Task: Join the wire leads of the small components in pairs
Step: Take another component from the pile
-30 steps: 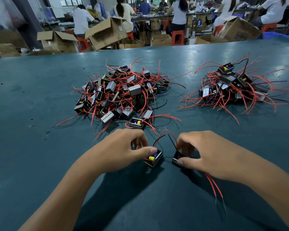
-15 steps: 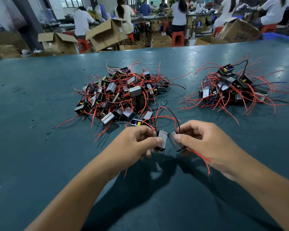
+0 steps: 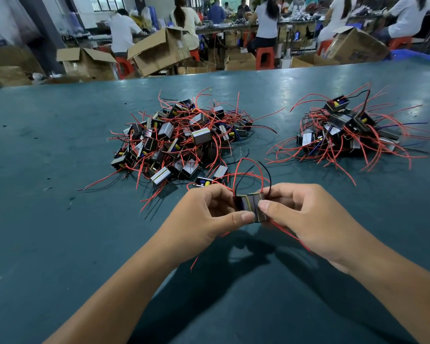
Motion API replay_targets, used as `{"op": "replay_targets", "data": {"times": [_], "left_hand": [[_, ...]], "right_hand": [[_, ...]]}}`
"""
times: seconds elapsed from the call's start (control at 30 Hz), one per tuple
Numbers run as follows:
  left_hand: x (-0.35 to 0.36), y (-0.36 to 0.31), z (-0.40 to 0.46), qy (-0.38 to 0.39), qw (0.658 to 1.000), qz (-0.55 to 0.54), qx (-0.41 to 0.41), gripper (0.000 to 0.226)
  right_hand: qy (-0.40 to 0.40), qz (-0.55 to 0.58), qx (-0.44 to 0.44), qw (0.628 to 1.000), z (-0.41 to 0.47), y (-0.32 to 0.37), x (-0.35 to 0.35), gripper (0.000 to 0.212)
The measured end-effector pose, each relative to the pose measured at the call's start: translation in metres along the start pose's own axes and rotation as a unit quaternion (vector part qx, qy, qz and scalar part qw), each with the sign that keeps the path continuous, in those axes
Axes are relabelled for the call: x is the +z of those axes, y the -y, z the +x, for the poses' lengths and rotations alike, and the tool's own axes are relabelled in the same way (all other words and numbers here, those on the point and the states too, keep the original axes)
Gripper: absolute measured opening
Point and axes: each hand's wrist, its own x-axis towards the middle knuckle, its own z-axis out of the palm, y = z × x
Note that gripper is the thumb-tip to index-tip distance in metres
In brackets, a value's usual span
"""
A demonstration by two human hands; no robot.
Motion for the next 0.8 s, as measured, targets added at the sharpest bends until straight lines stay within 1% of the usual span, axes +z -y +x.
{"op": "replay_targets", "data": {"times": [0.1, 0.2, 0.3, 0.37, 0.47, 0.63, 0.7, 0.8], "left_hand": [[0.007, 0.004, 0.0, -0.02, 0.998, 0.049, 0.026, 0.037], [0.014, 0.006, 0.0, -0.048, 0.995, 0.081, 0.044, 0.032], [0.017, 0.006, 0.0, -0.061, 0.994, 0.076, 0.043, 0.03], [0.018, 0.006, 0.0, -0.059, 0.994, 0.077, 0.042, 0.031], [0.021, 0.006, -0.001, -0.047, 0.996, 0.057, 0.041, 0.041], [0.023, 0.006, -0.002, -0.007, 0.999, 0.003, 0.032, 0.047], [0.023, 0.005, -0.002, -0.007, 0.999, 0.008, 0.033, 0.042], [0.02, 0.006, -0.001, -0.032, 0.998, 0.029, 0.041, 0.031]], "right_hand": [[0.018, -0.071, -0.024, 0.997, -0.002, 0.0, 0.0, 0.013], [-0.015, -0.109, -0.032, 0.993, -0.002, -0.001, 0.003, 0.022], [-0.034, -0.134, -0.035, 0.99, -0.002, -0.002, 0.003, 0.026], [-0.038, -0.147, -0.03, 0.988, -0.002, -0.002, 0.004, 0.021], [-0.048, -0.165, -0.016, 0.985, -0.001, -0.003, 0.003, 0.013], [-0.069, -0.198, -0.001, 0.978, 0.002, -0.001, -0.004, 0.015], [-0.076, -0.192, 0.0, 0.978, 0.004, 0.001, -0.008, 0.022], [-0.101, -0.184, -0.011, 0.978, 0.009, 0.004, -0.018, 0.038]]}}
